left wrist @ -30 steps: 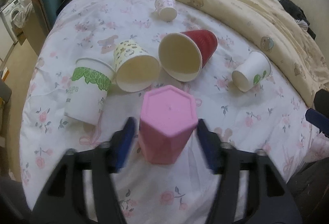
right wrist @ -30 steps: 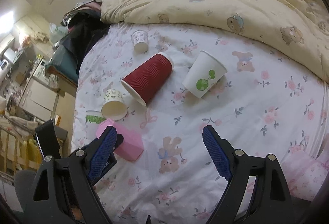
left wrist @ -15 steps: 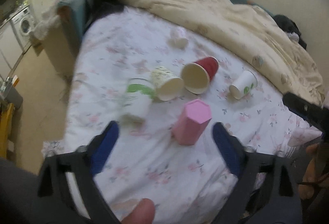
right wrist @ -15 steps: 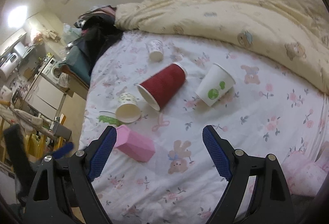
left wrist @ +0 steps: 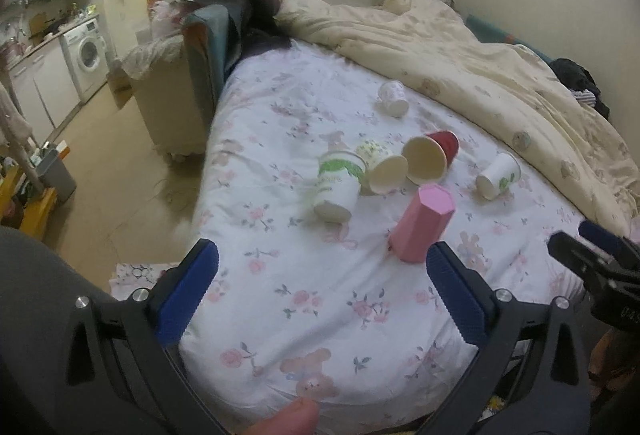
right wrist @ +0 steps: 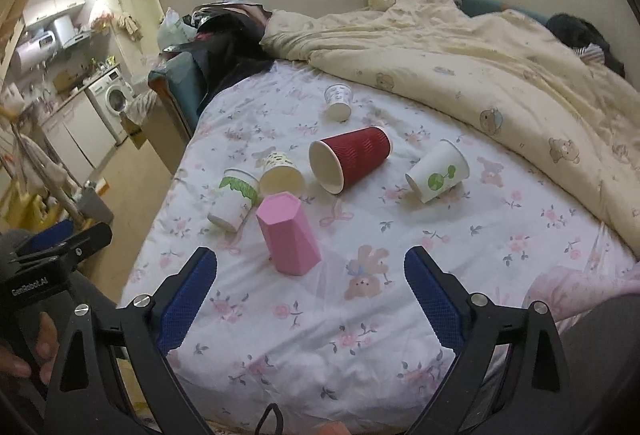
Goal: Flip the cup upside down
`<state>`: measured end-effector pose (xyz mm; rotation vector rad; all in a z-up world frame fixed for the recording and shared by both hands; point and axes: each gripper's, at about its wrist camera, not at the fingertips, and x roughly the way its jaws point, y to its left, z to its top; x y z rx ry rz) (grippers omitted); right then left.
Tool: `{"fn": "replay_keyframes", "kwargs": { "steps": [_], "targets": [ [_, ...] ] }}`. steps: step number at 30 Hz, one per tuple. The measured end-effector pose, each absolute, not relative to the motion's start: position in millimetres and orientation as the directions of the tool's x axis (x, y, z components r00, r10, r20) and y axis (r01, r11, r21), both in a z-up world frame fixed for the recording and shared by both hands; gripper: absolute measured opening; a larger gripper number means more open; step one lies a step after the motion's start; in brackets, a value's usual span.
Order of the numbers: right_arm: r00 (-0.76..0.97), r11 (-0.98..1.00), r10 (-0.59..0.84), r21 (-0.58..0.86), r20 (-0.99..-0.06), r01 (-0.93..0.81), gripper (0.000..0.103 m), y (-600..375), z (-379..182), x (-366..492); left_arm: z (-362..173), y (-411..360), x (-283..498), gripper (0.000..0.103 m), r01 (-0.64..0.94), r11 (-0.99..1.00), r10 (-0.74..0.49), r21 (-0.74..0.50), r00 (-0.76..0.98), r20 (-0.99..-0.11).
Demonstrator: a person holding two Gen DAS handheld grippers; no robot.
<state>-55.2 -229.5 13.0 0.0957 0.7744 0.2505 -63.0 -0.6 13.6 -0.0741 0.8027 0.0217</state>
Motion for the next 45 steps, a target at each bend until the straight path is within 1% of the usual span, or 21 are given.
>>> {"fn": "replay_keyframes", "kwargs": {
  "steps": [7,15,36,45],
  "targets": [
    [0.697,0.975,0.221,0.160,-0.682,-0.153,0.097,-226,0,-50,-3,-15,-59,0.103,-0.054,0.998,0.025,-0.017,0.683,-0.730],
    [0.700,0.977,0.212,0.163,-0.682,-0.137,0.097,-232,-3,-47,-1,-10,-60,0.103,-0.068,0.997,0.013,-0.048,0.695,-0.719],
    [0.695,0.975,0.223,0.152,-0.683,-0.164,0.097,-222,0,-51,1,-9,-59,0.103,-0.071,0.996,0.011,-0.056,0.706,-0.709],
    [0.690,0.975,0.222,0.152,-0.689,-0.162,0.097,-222,-1,-51,-2,-8,-58,0.103,-0.080,0.994,0.005,-0.068,0.687,-0.727]
  ]
}}
